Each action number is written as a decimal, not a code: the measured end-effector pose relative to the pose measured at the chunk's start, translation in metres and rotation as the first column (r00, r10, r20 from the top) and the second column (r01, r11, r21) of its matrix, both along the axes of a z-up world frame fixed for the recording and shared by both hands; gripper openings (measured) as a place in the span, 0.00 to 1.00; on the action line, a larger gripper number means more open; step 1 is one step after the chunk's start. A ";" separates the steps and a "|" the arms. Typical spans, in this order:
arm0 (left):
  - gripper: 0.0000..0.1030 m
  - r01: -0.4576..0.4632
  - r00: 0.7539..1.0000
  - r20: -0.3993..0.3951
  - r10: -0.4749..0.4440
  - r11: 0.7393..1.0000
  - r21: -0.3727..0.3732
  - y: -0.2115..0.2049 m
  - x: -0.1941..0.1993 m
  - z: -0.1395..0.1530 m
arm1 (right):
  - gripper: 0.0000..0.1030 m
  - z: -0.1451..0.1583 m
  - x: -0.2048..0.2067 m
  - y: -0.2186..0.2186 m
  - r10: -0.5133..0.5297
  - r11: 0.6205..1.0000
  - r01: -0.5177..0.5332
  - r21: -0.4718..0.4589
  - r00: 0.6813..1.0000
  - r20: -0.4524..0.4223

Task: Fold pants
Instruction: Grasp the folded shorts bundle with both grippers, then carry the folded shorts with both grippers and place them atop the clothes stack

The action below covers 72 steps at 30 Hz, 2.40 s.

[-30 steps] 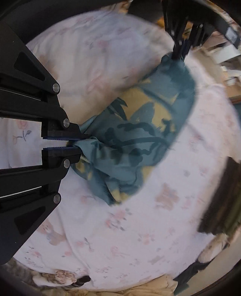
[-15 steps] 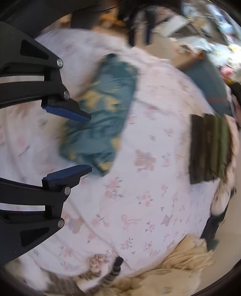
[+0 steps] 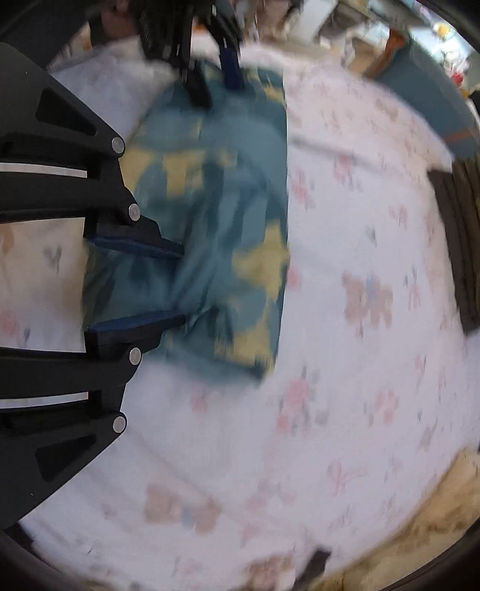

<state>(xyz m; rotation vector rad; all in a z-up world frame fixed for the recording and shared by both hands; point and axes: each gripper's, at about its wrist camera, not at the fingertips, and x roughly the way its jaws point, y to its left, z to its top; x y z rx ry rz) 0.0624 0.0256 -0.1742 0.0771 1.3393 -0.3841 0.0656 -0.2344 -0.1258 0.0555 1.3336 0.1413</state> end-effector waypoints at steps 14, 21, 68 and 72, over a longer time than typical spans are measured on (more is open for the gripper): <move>0.94 -0.496 0.867 -0.136 0.480 0.857 -0.136 0.078 0.014 0.002 | 0.96 0.010 0.008 -0.055 -0.253 0.890 0.244 0.384 0.967 -0.028; 0.91 -0.282 0.959 -0.032 0.281 0.957 -0.066 0.015 0.001 -0.010 | 0.96 -0.041 0.017 -0.015 -0.118 0.853 0.200 0.482 0.973 -0.196; 0.12 -0.103 0.812 0.582 0.035 0.991 0.083 -0.019 0.402 0.215 | 0.38 0.196 0.457 0.030 0.007 0.906 -0.179 0.383 0.912 0.410; 0.31 -0.193 0.870 0.482 0.102 0.971 0.143 -0.006 0.433 0.163 | 0.65 0.159 0.493 0.050 0.068 0.951 -0.170 0.258 0.930 0.362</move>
